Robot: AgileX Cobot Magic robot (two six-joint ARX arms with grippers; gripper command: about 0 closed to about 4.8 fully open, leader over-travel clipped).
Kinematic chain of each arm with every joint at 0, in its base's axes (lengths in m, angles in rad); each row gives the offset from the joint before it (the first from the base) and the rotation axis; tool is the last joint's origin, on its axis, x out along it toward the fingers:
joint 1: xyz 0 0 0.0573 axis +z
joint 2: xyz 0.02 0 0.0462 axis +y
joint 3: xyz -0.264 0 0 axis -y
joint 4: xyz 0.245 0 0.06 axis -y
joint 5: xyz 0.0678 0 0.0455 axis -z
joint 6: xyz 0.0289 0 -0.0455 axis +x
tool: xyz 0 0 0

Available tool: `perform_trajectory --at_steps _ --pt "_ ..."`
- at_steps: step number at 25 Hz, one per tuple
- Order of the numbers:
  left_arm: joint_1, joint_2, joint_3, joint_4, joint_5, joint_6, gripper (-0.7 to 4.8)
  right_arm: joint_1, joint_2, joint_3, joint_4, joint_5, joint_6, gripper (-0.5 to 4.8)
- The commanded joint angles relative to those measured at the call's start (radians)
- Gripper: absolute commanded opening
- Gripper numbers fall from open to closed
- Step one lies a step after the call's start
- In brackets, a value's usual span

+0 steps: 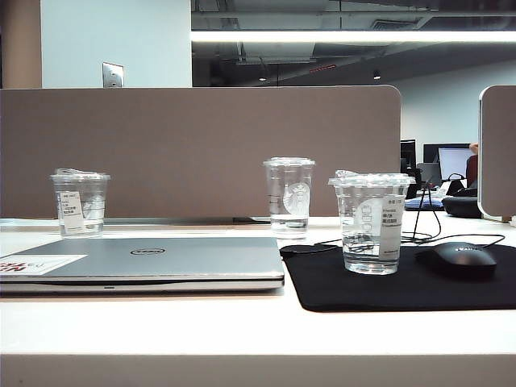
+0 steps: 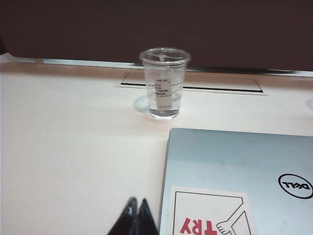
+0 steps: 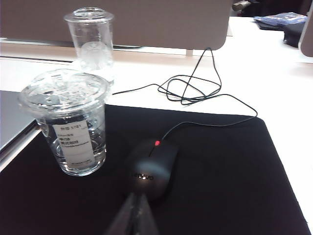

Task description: Pick up the coffee cup on the middle and place it on the right side of the laptop.

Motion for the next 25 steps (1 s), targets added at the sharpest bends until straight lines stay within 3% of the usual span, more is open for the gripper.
perform_trajectory --at_steps 1,12,19,21,22,25 --pt "0.002 0.000 0.003 0.018 0.001 -0.003 -0.05 0.001 0.000 -0.005 0.016 0.001 0.003 -0.05" --pt "0.003 -0.068 0.003 -0.027 0.002 -0.003 -0.05 0.000 0.000 -0.005 0.017 0.002 0.003 -0.05" --pt "0.007 -0.180 0.003 -0.121 0.148 -0.003 -0.05 0.000 0.000 -0.005 0.017 0.002 0.003 -0.05" --pt "0.061 -0.180 0.003 -0.120 0.238 -0.003 -0.05 0.000 0.000 -0.005 0.017 0.002 0.003 -0.05" --pt "0.135 -0.180 0.003 -0.119 0.306 -0.013 -0.05 0.000 0.000 -0.005 0.017 0.002 0.003 -0.05" --pt "0.277 -0.180 0.003 -0.113 0.361 -0.018 -0.05 0.001 0.000 -0.005 0.017 0.002 0.003 -0.05"
